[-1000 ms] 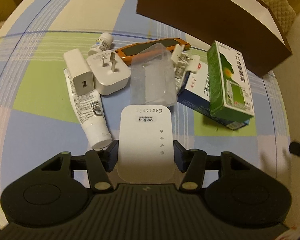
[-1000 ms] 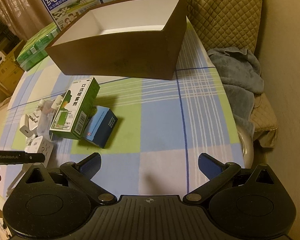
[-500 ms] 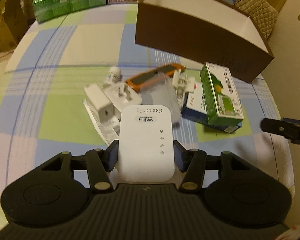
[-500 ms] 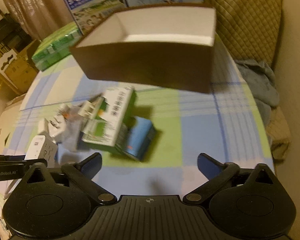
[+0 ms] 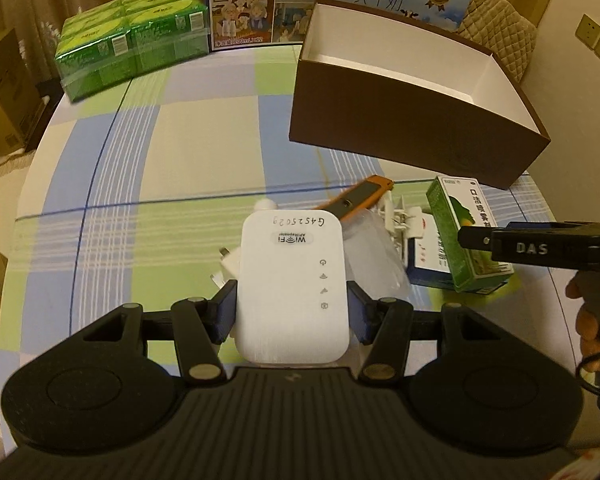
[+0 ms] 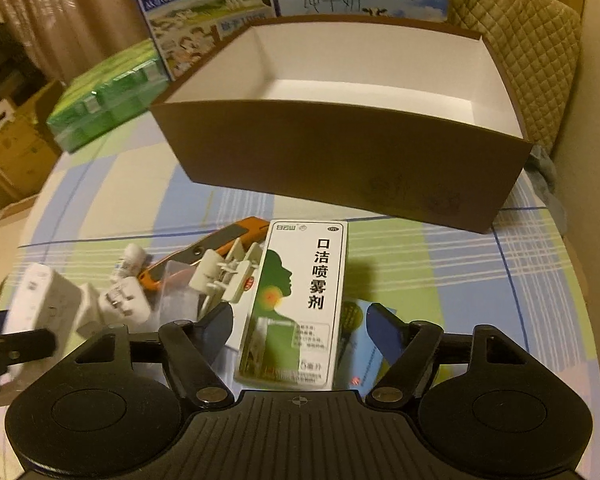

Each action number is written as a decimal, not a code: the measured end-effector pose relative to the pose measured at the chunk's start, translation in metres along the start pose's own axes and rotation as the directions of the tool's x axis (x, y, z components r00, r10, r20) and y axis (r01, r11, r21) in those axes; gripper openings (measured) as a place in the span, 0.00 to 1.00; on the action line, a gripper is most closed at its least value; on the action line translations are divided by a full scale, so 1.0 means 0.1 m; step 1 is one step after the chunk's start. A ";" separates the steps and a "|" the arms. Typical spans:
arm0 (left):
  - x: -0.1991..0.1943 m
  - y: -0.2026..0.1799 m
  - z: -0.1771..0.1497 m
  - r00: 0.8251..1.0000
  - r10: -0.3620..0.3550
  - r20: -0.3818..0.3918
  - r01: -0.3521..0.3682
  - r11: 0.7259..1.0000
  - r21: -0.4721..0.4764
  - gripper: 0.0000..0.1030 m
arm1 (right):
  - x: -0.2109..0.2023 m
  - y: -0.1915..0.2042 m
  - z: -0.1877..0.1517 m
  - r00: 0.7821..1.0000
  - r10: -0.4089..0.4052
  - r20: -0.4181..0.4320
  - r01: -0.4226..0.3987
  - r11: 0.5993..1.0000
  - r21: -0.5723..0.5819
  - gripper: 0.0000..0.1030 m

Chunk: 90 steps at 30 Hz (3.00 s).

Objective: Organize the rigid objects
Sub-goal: 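Close left tool on the Wi-Fi extender while right tool grasps the green spray box, then carry the extender in left tool into the brown box while right tool carries the spray box, then lower and release the extender with left tool while right tool releases the spray box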

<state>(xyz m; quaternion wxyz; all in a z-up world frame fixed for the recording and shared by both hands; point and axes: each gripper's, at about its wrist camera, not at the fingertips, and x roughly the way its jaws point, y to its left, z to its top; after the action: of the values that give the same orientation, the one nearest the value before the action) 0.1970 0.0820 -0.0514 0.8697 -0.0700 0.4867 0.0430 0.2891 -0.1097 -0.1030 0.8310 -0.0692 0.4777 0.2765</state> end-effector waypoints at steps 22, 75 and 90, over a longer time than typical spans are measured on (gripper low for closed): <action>0.06 0.11 0.44 0.992 -0.122 0.042 0.113 0.978 0.173 0.50 | -0.06 0.19 0.04 0.988 -0.154 0.017 0.154 0.987 0.044 0.50; 2.38 -1.09 3.09 0.999 -0.032 -0.011 0.033 0.967 0.254 0.50 | 1.09 -1.30 2.26 0.950 -0.309 0.042 0.306 0.950 0.060 0.50; 2.32 -1.12 3.17 0.998 -0.055 0.024 0.046 0.957 0.288 0.62 | 1.12 -1.34 2.33 0.942 -0.330 0.055 0.327 0.944 0.053 0.51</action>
<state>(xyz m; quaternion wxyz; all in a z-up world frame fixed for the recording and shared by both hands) 0.6003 0.0251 -0.0766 0.8790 0.0453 0.4721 -0.0490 0.5792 -0.0899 -0.0921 0.8814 -0.1210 0.4389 0.1258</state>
